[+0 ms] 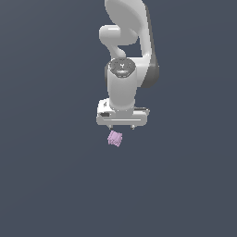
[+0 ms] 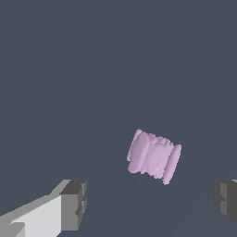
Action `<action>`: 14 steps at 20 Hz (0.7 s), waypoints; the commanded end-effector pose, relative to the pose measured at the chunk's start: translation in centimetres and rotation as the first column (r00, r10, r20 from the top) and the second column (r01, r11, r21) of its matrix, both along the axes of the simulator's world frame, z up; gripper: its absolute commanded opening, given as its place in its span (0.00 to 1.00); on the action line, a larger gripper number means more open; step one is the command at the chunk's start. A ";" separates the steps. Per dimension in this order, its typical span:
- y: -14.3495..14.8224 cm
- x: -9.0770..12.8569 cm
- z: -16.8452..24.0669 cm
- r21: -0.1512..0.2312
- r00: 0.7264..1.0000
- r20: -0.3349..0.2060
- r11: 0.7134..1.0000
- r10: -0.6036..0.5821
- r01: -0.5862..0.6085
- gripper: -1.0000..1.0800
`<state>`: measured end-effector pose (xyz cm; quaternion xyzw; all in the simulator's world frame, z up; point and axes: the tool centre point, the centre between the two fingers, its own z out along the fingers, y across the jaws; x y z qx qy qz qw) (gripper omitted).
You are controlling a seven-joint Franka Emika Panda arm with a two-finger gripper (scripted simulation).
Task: Pick up the object and move it to a goal position.
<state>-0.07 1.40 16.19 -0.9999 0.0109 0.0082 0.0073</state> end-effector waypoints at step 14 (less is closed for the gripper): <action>0.3 0.3 0.9 -0.015 0.999 0.002 0.999 0.042 -0.042 0.96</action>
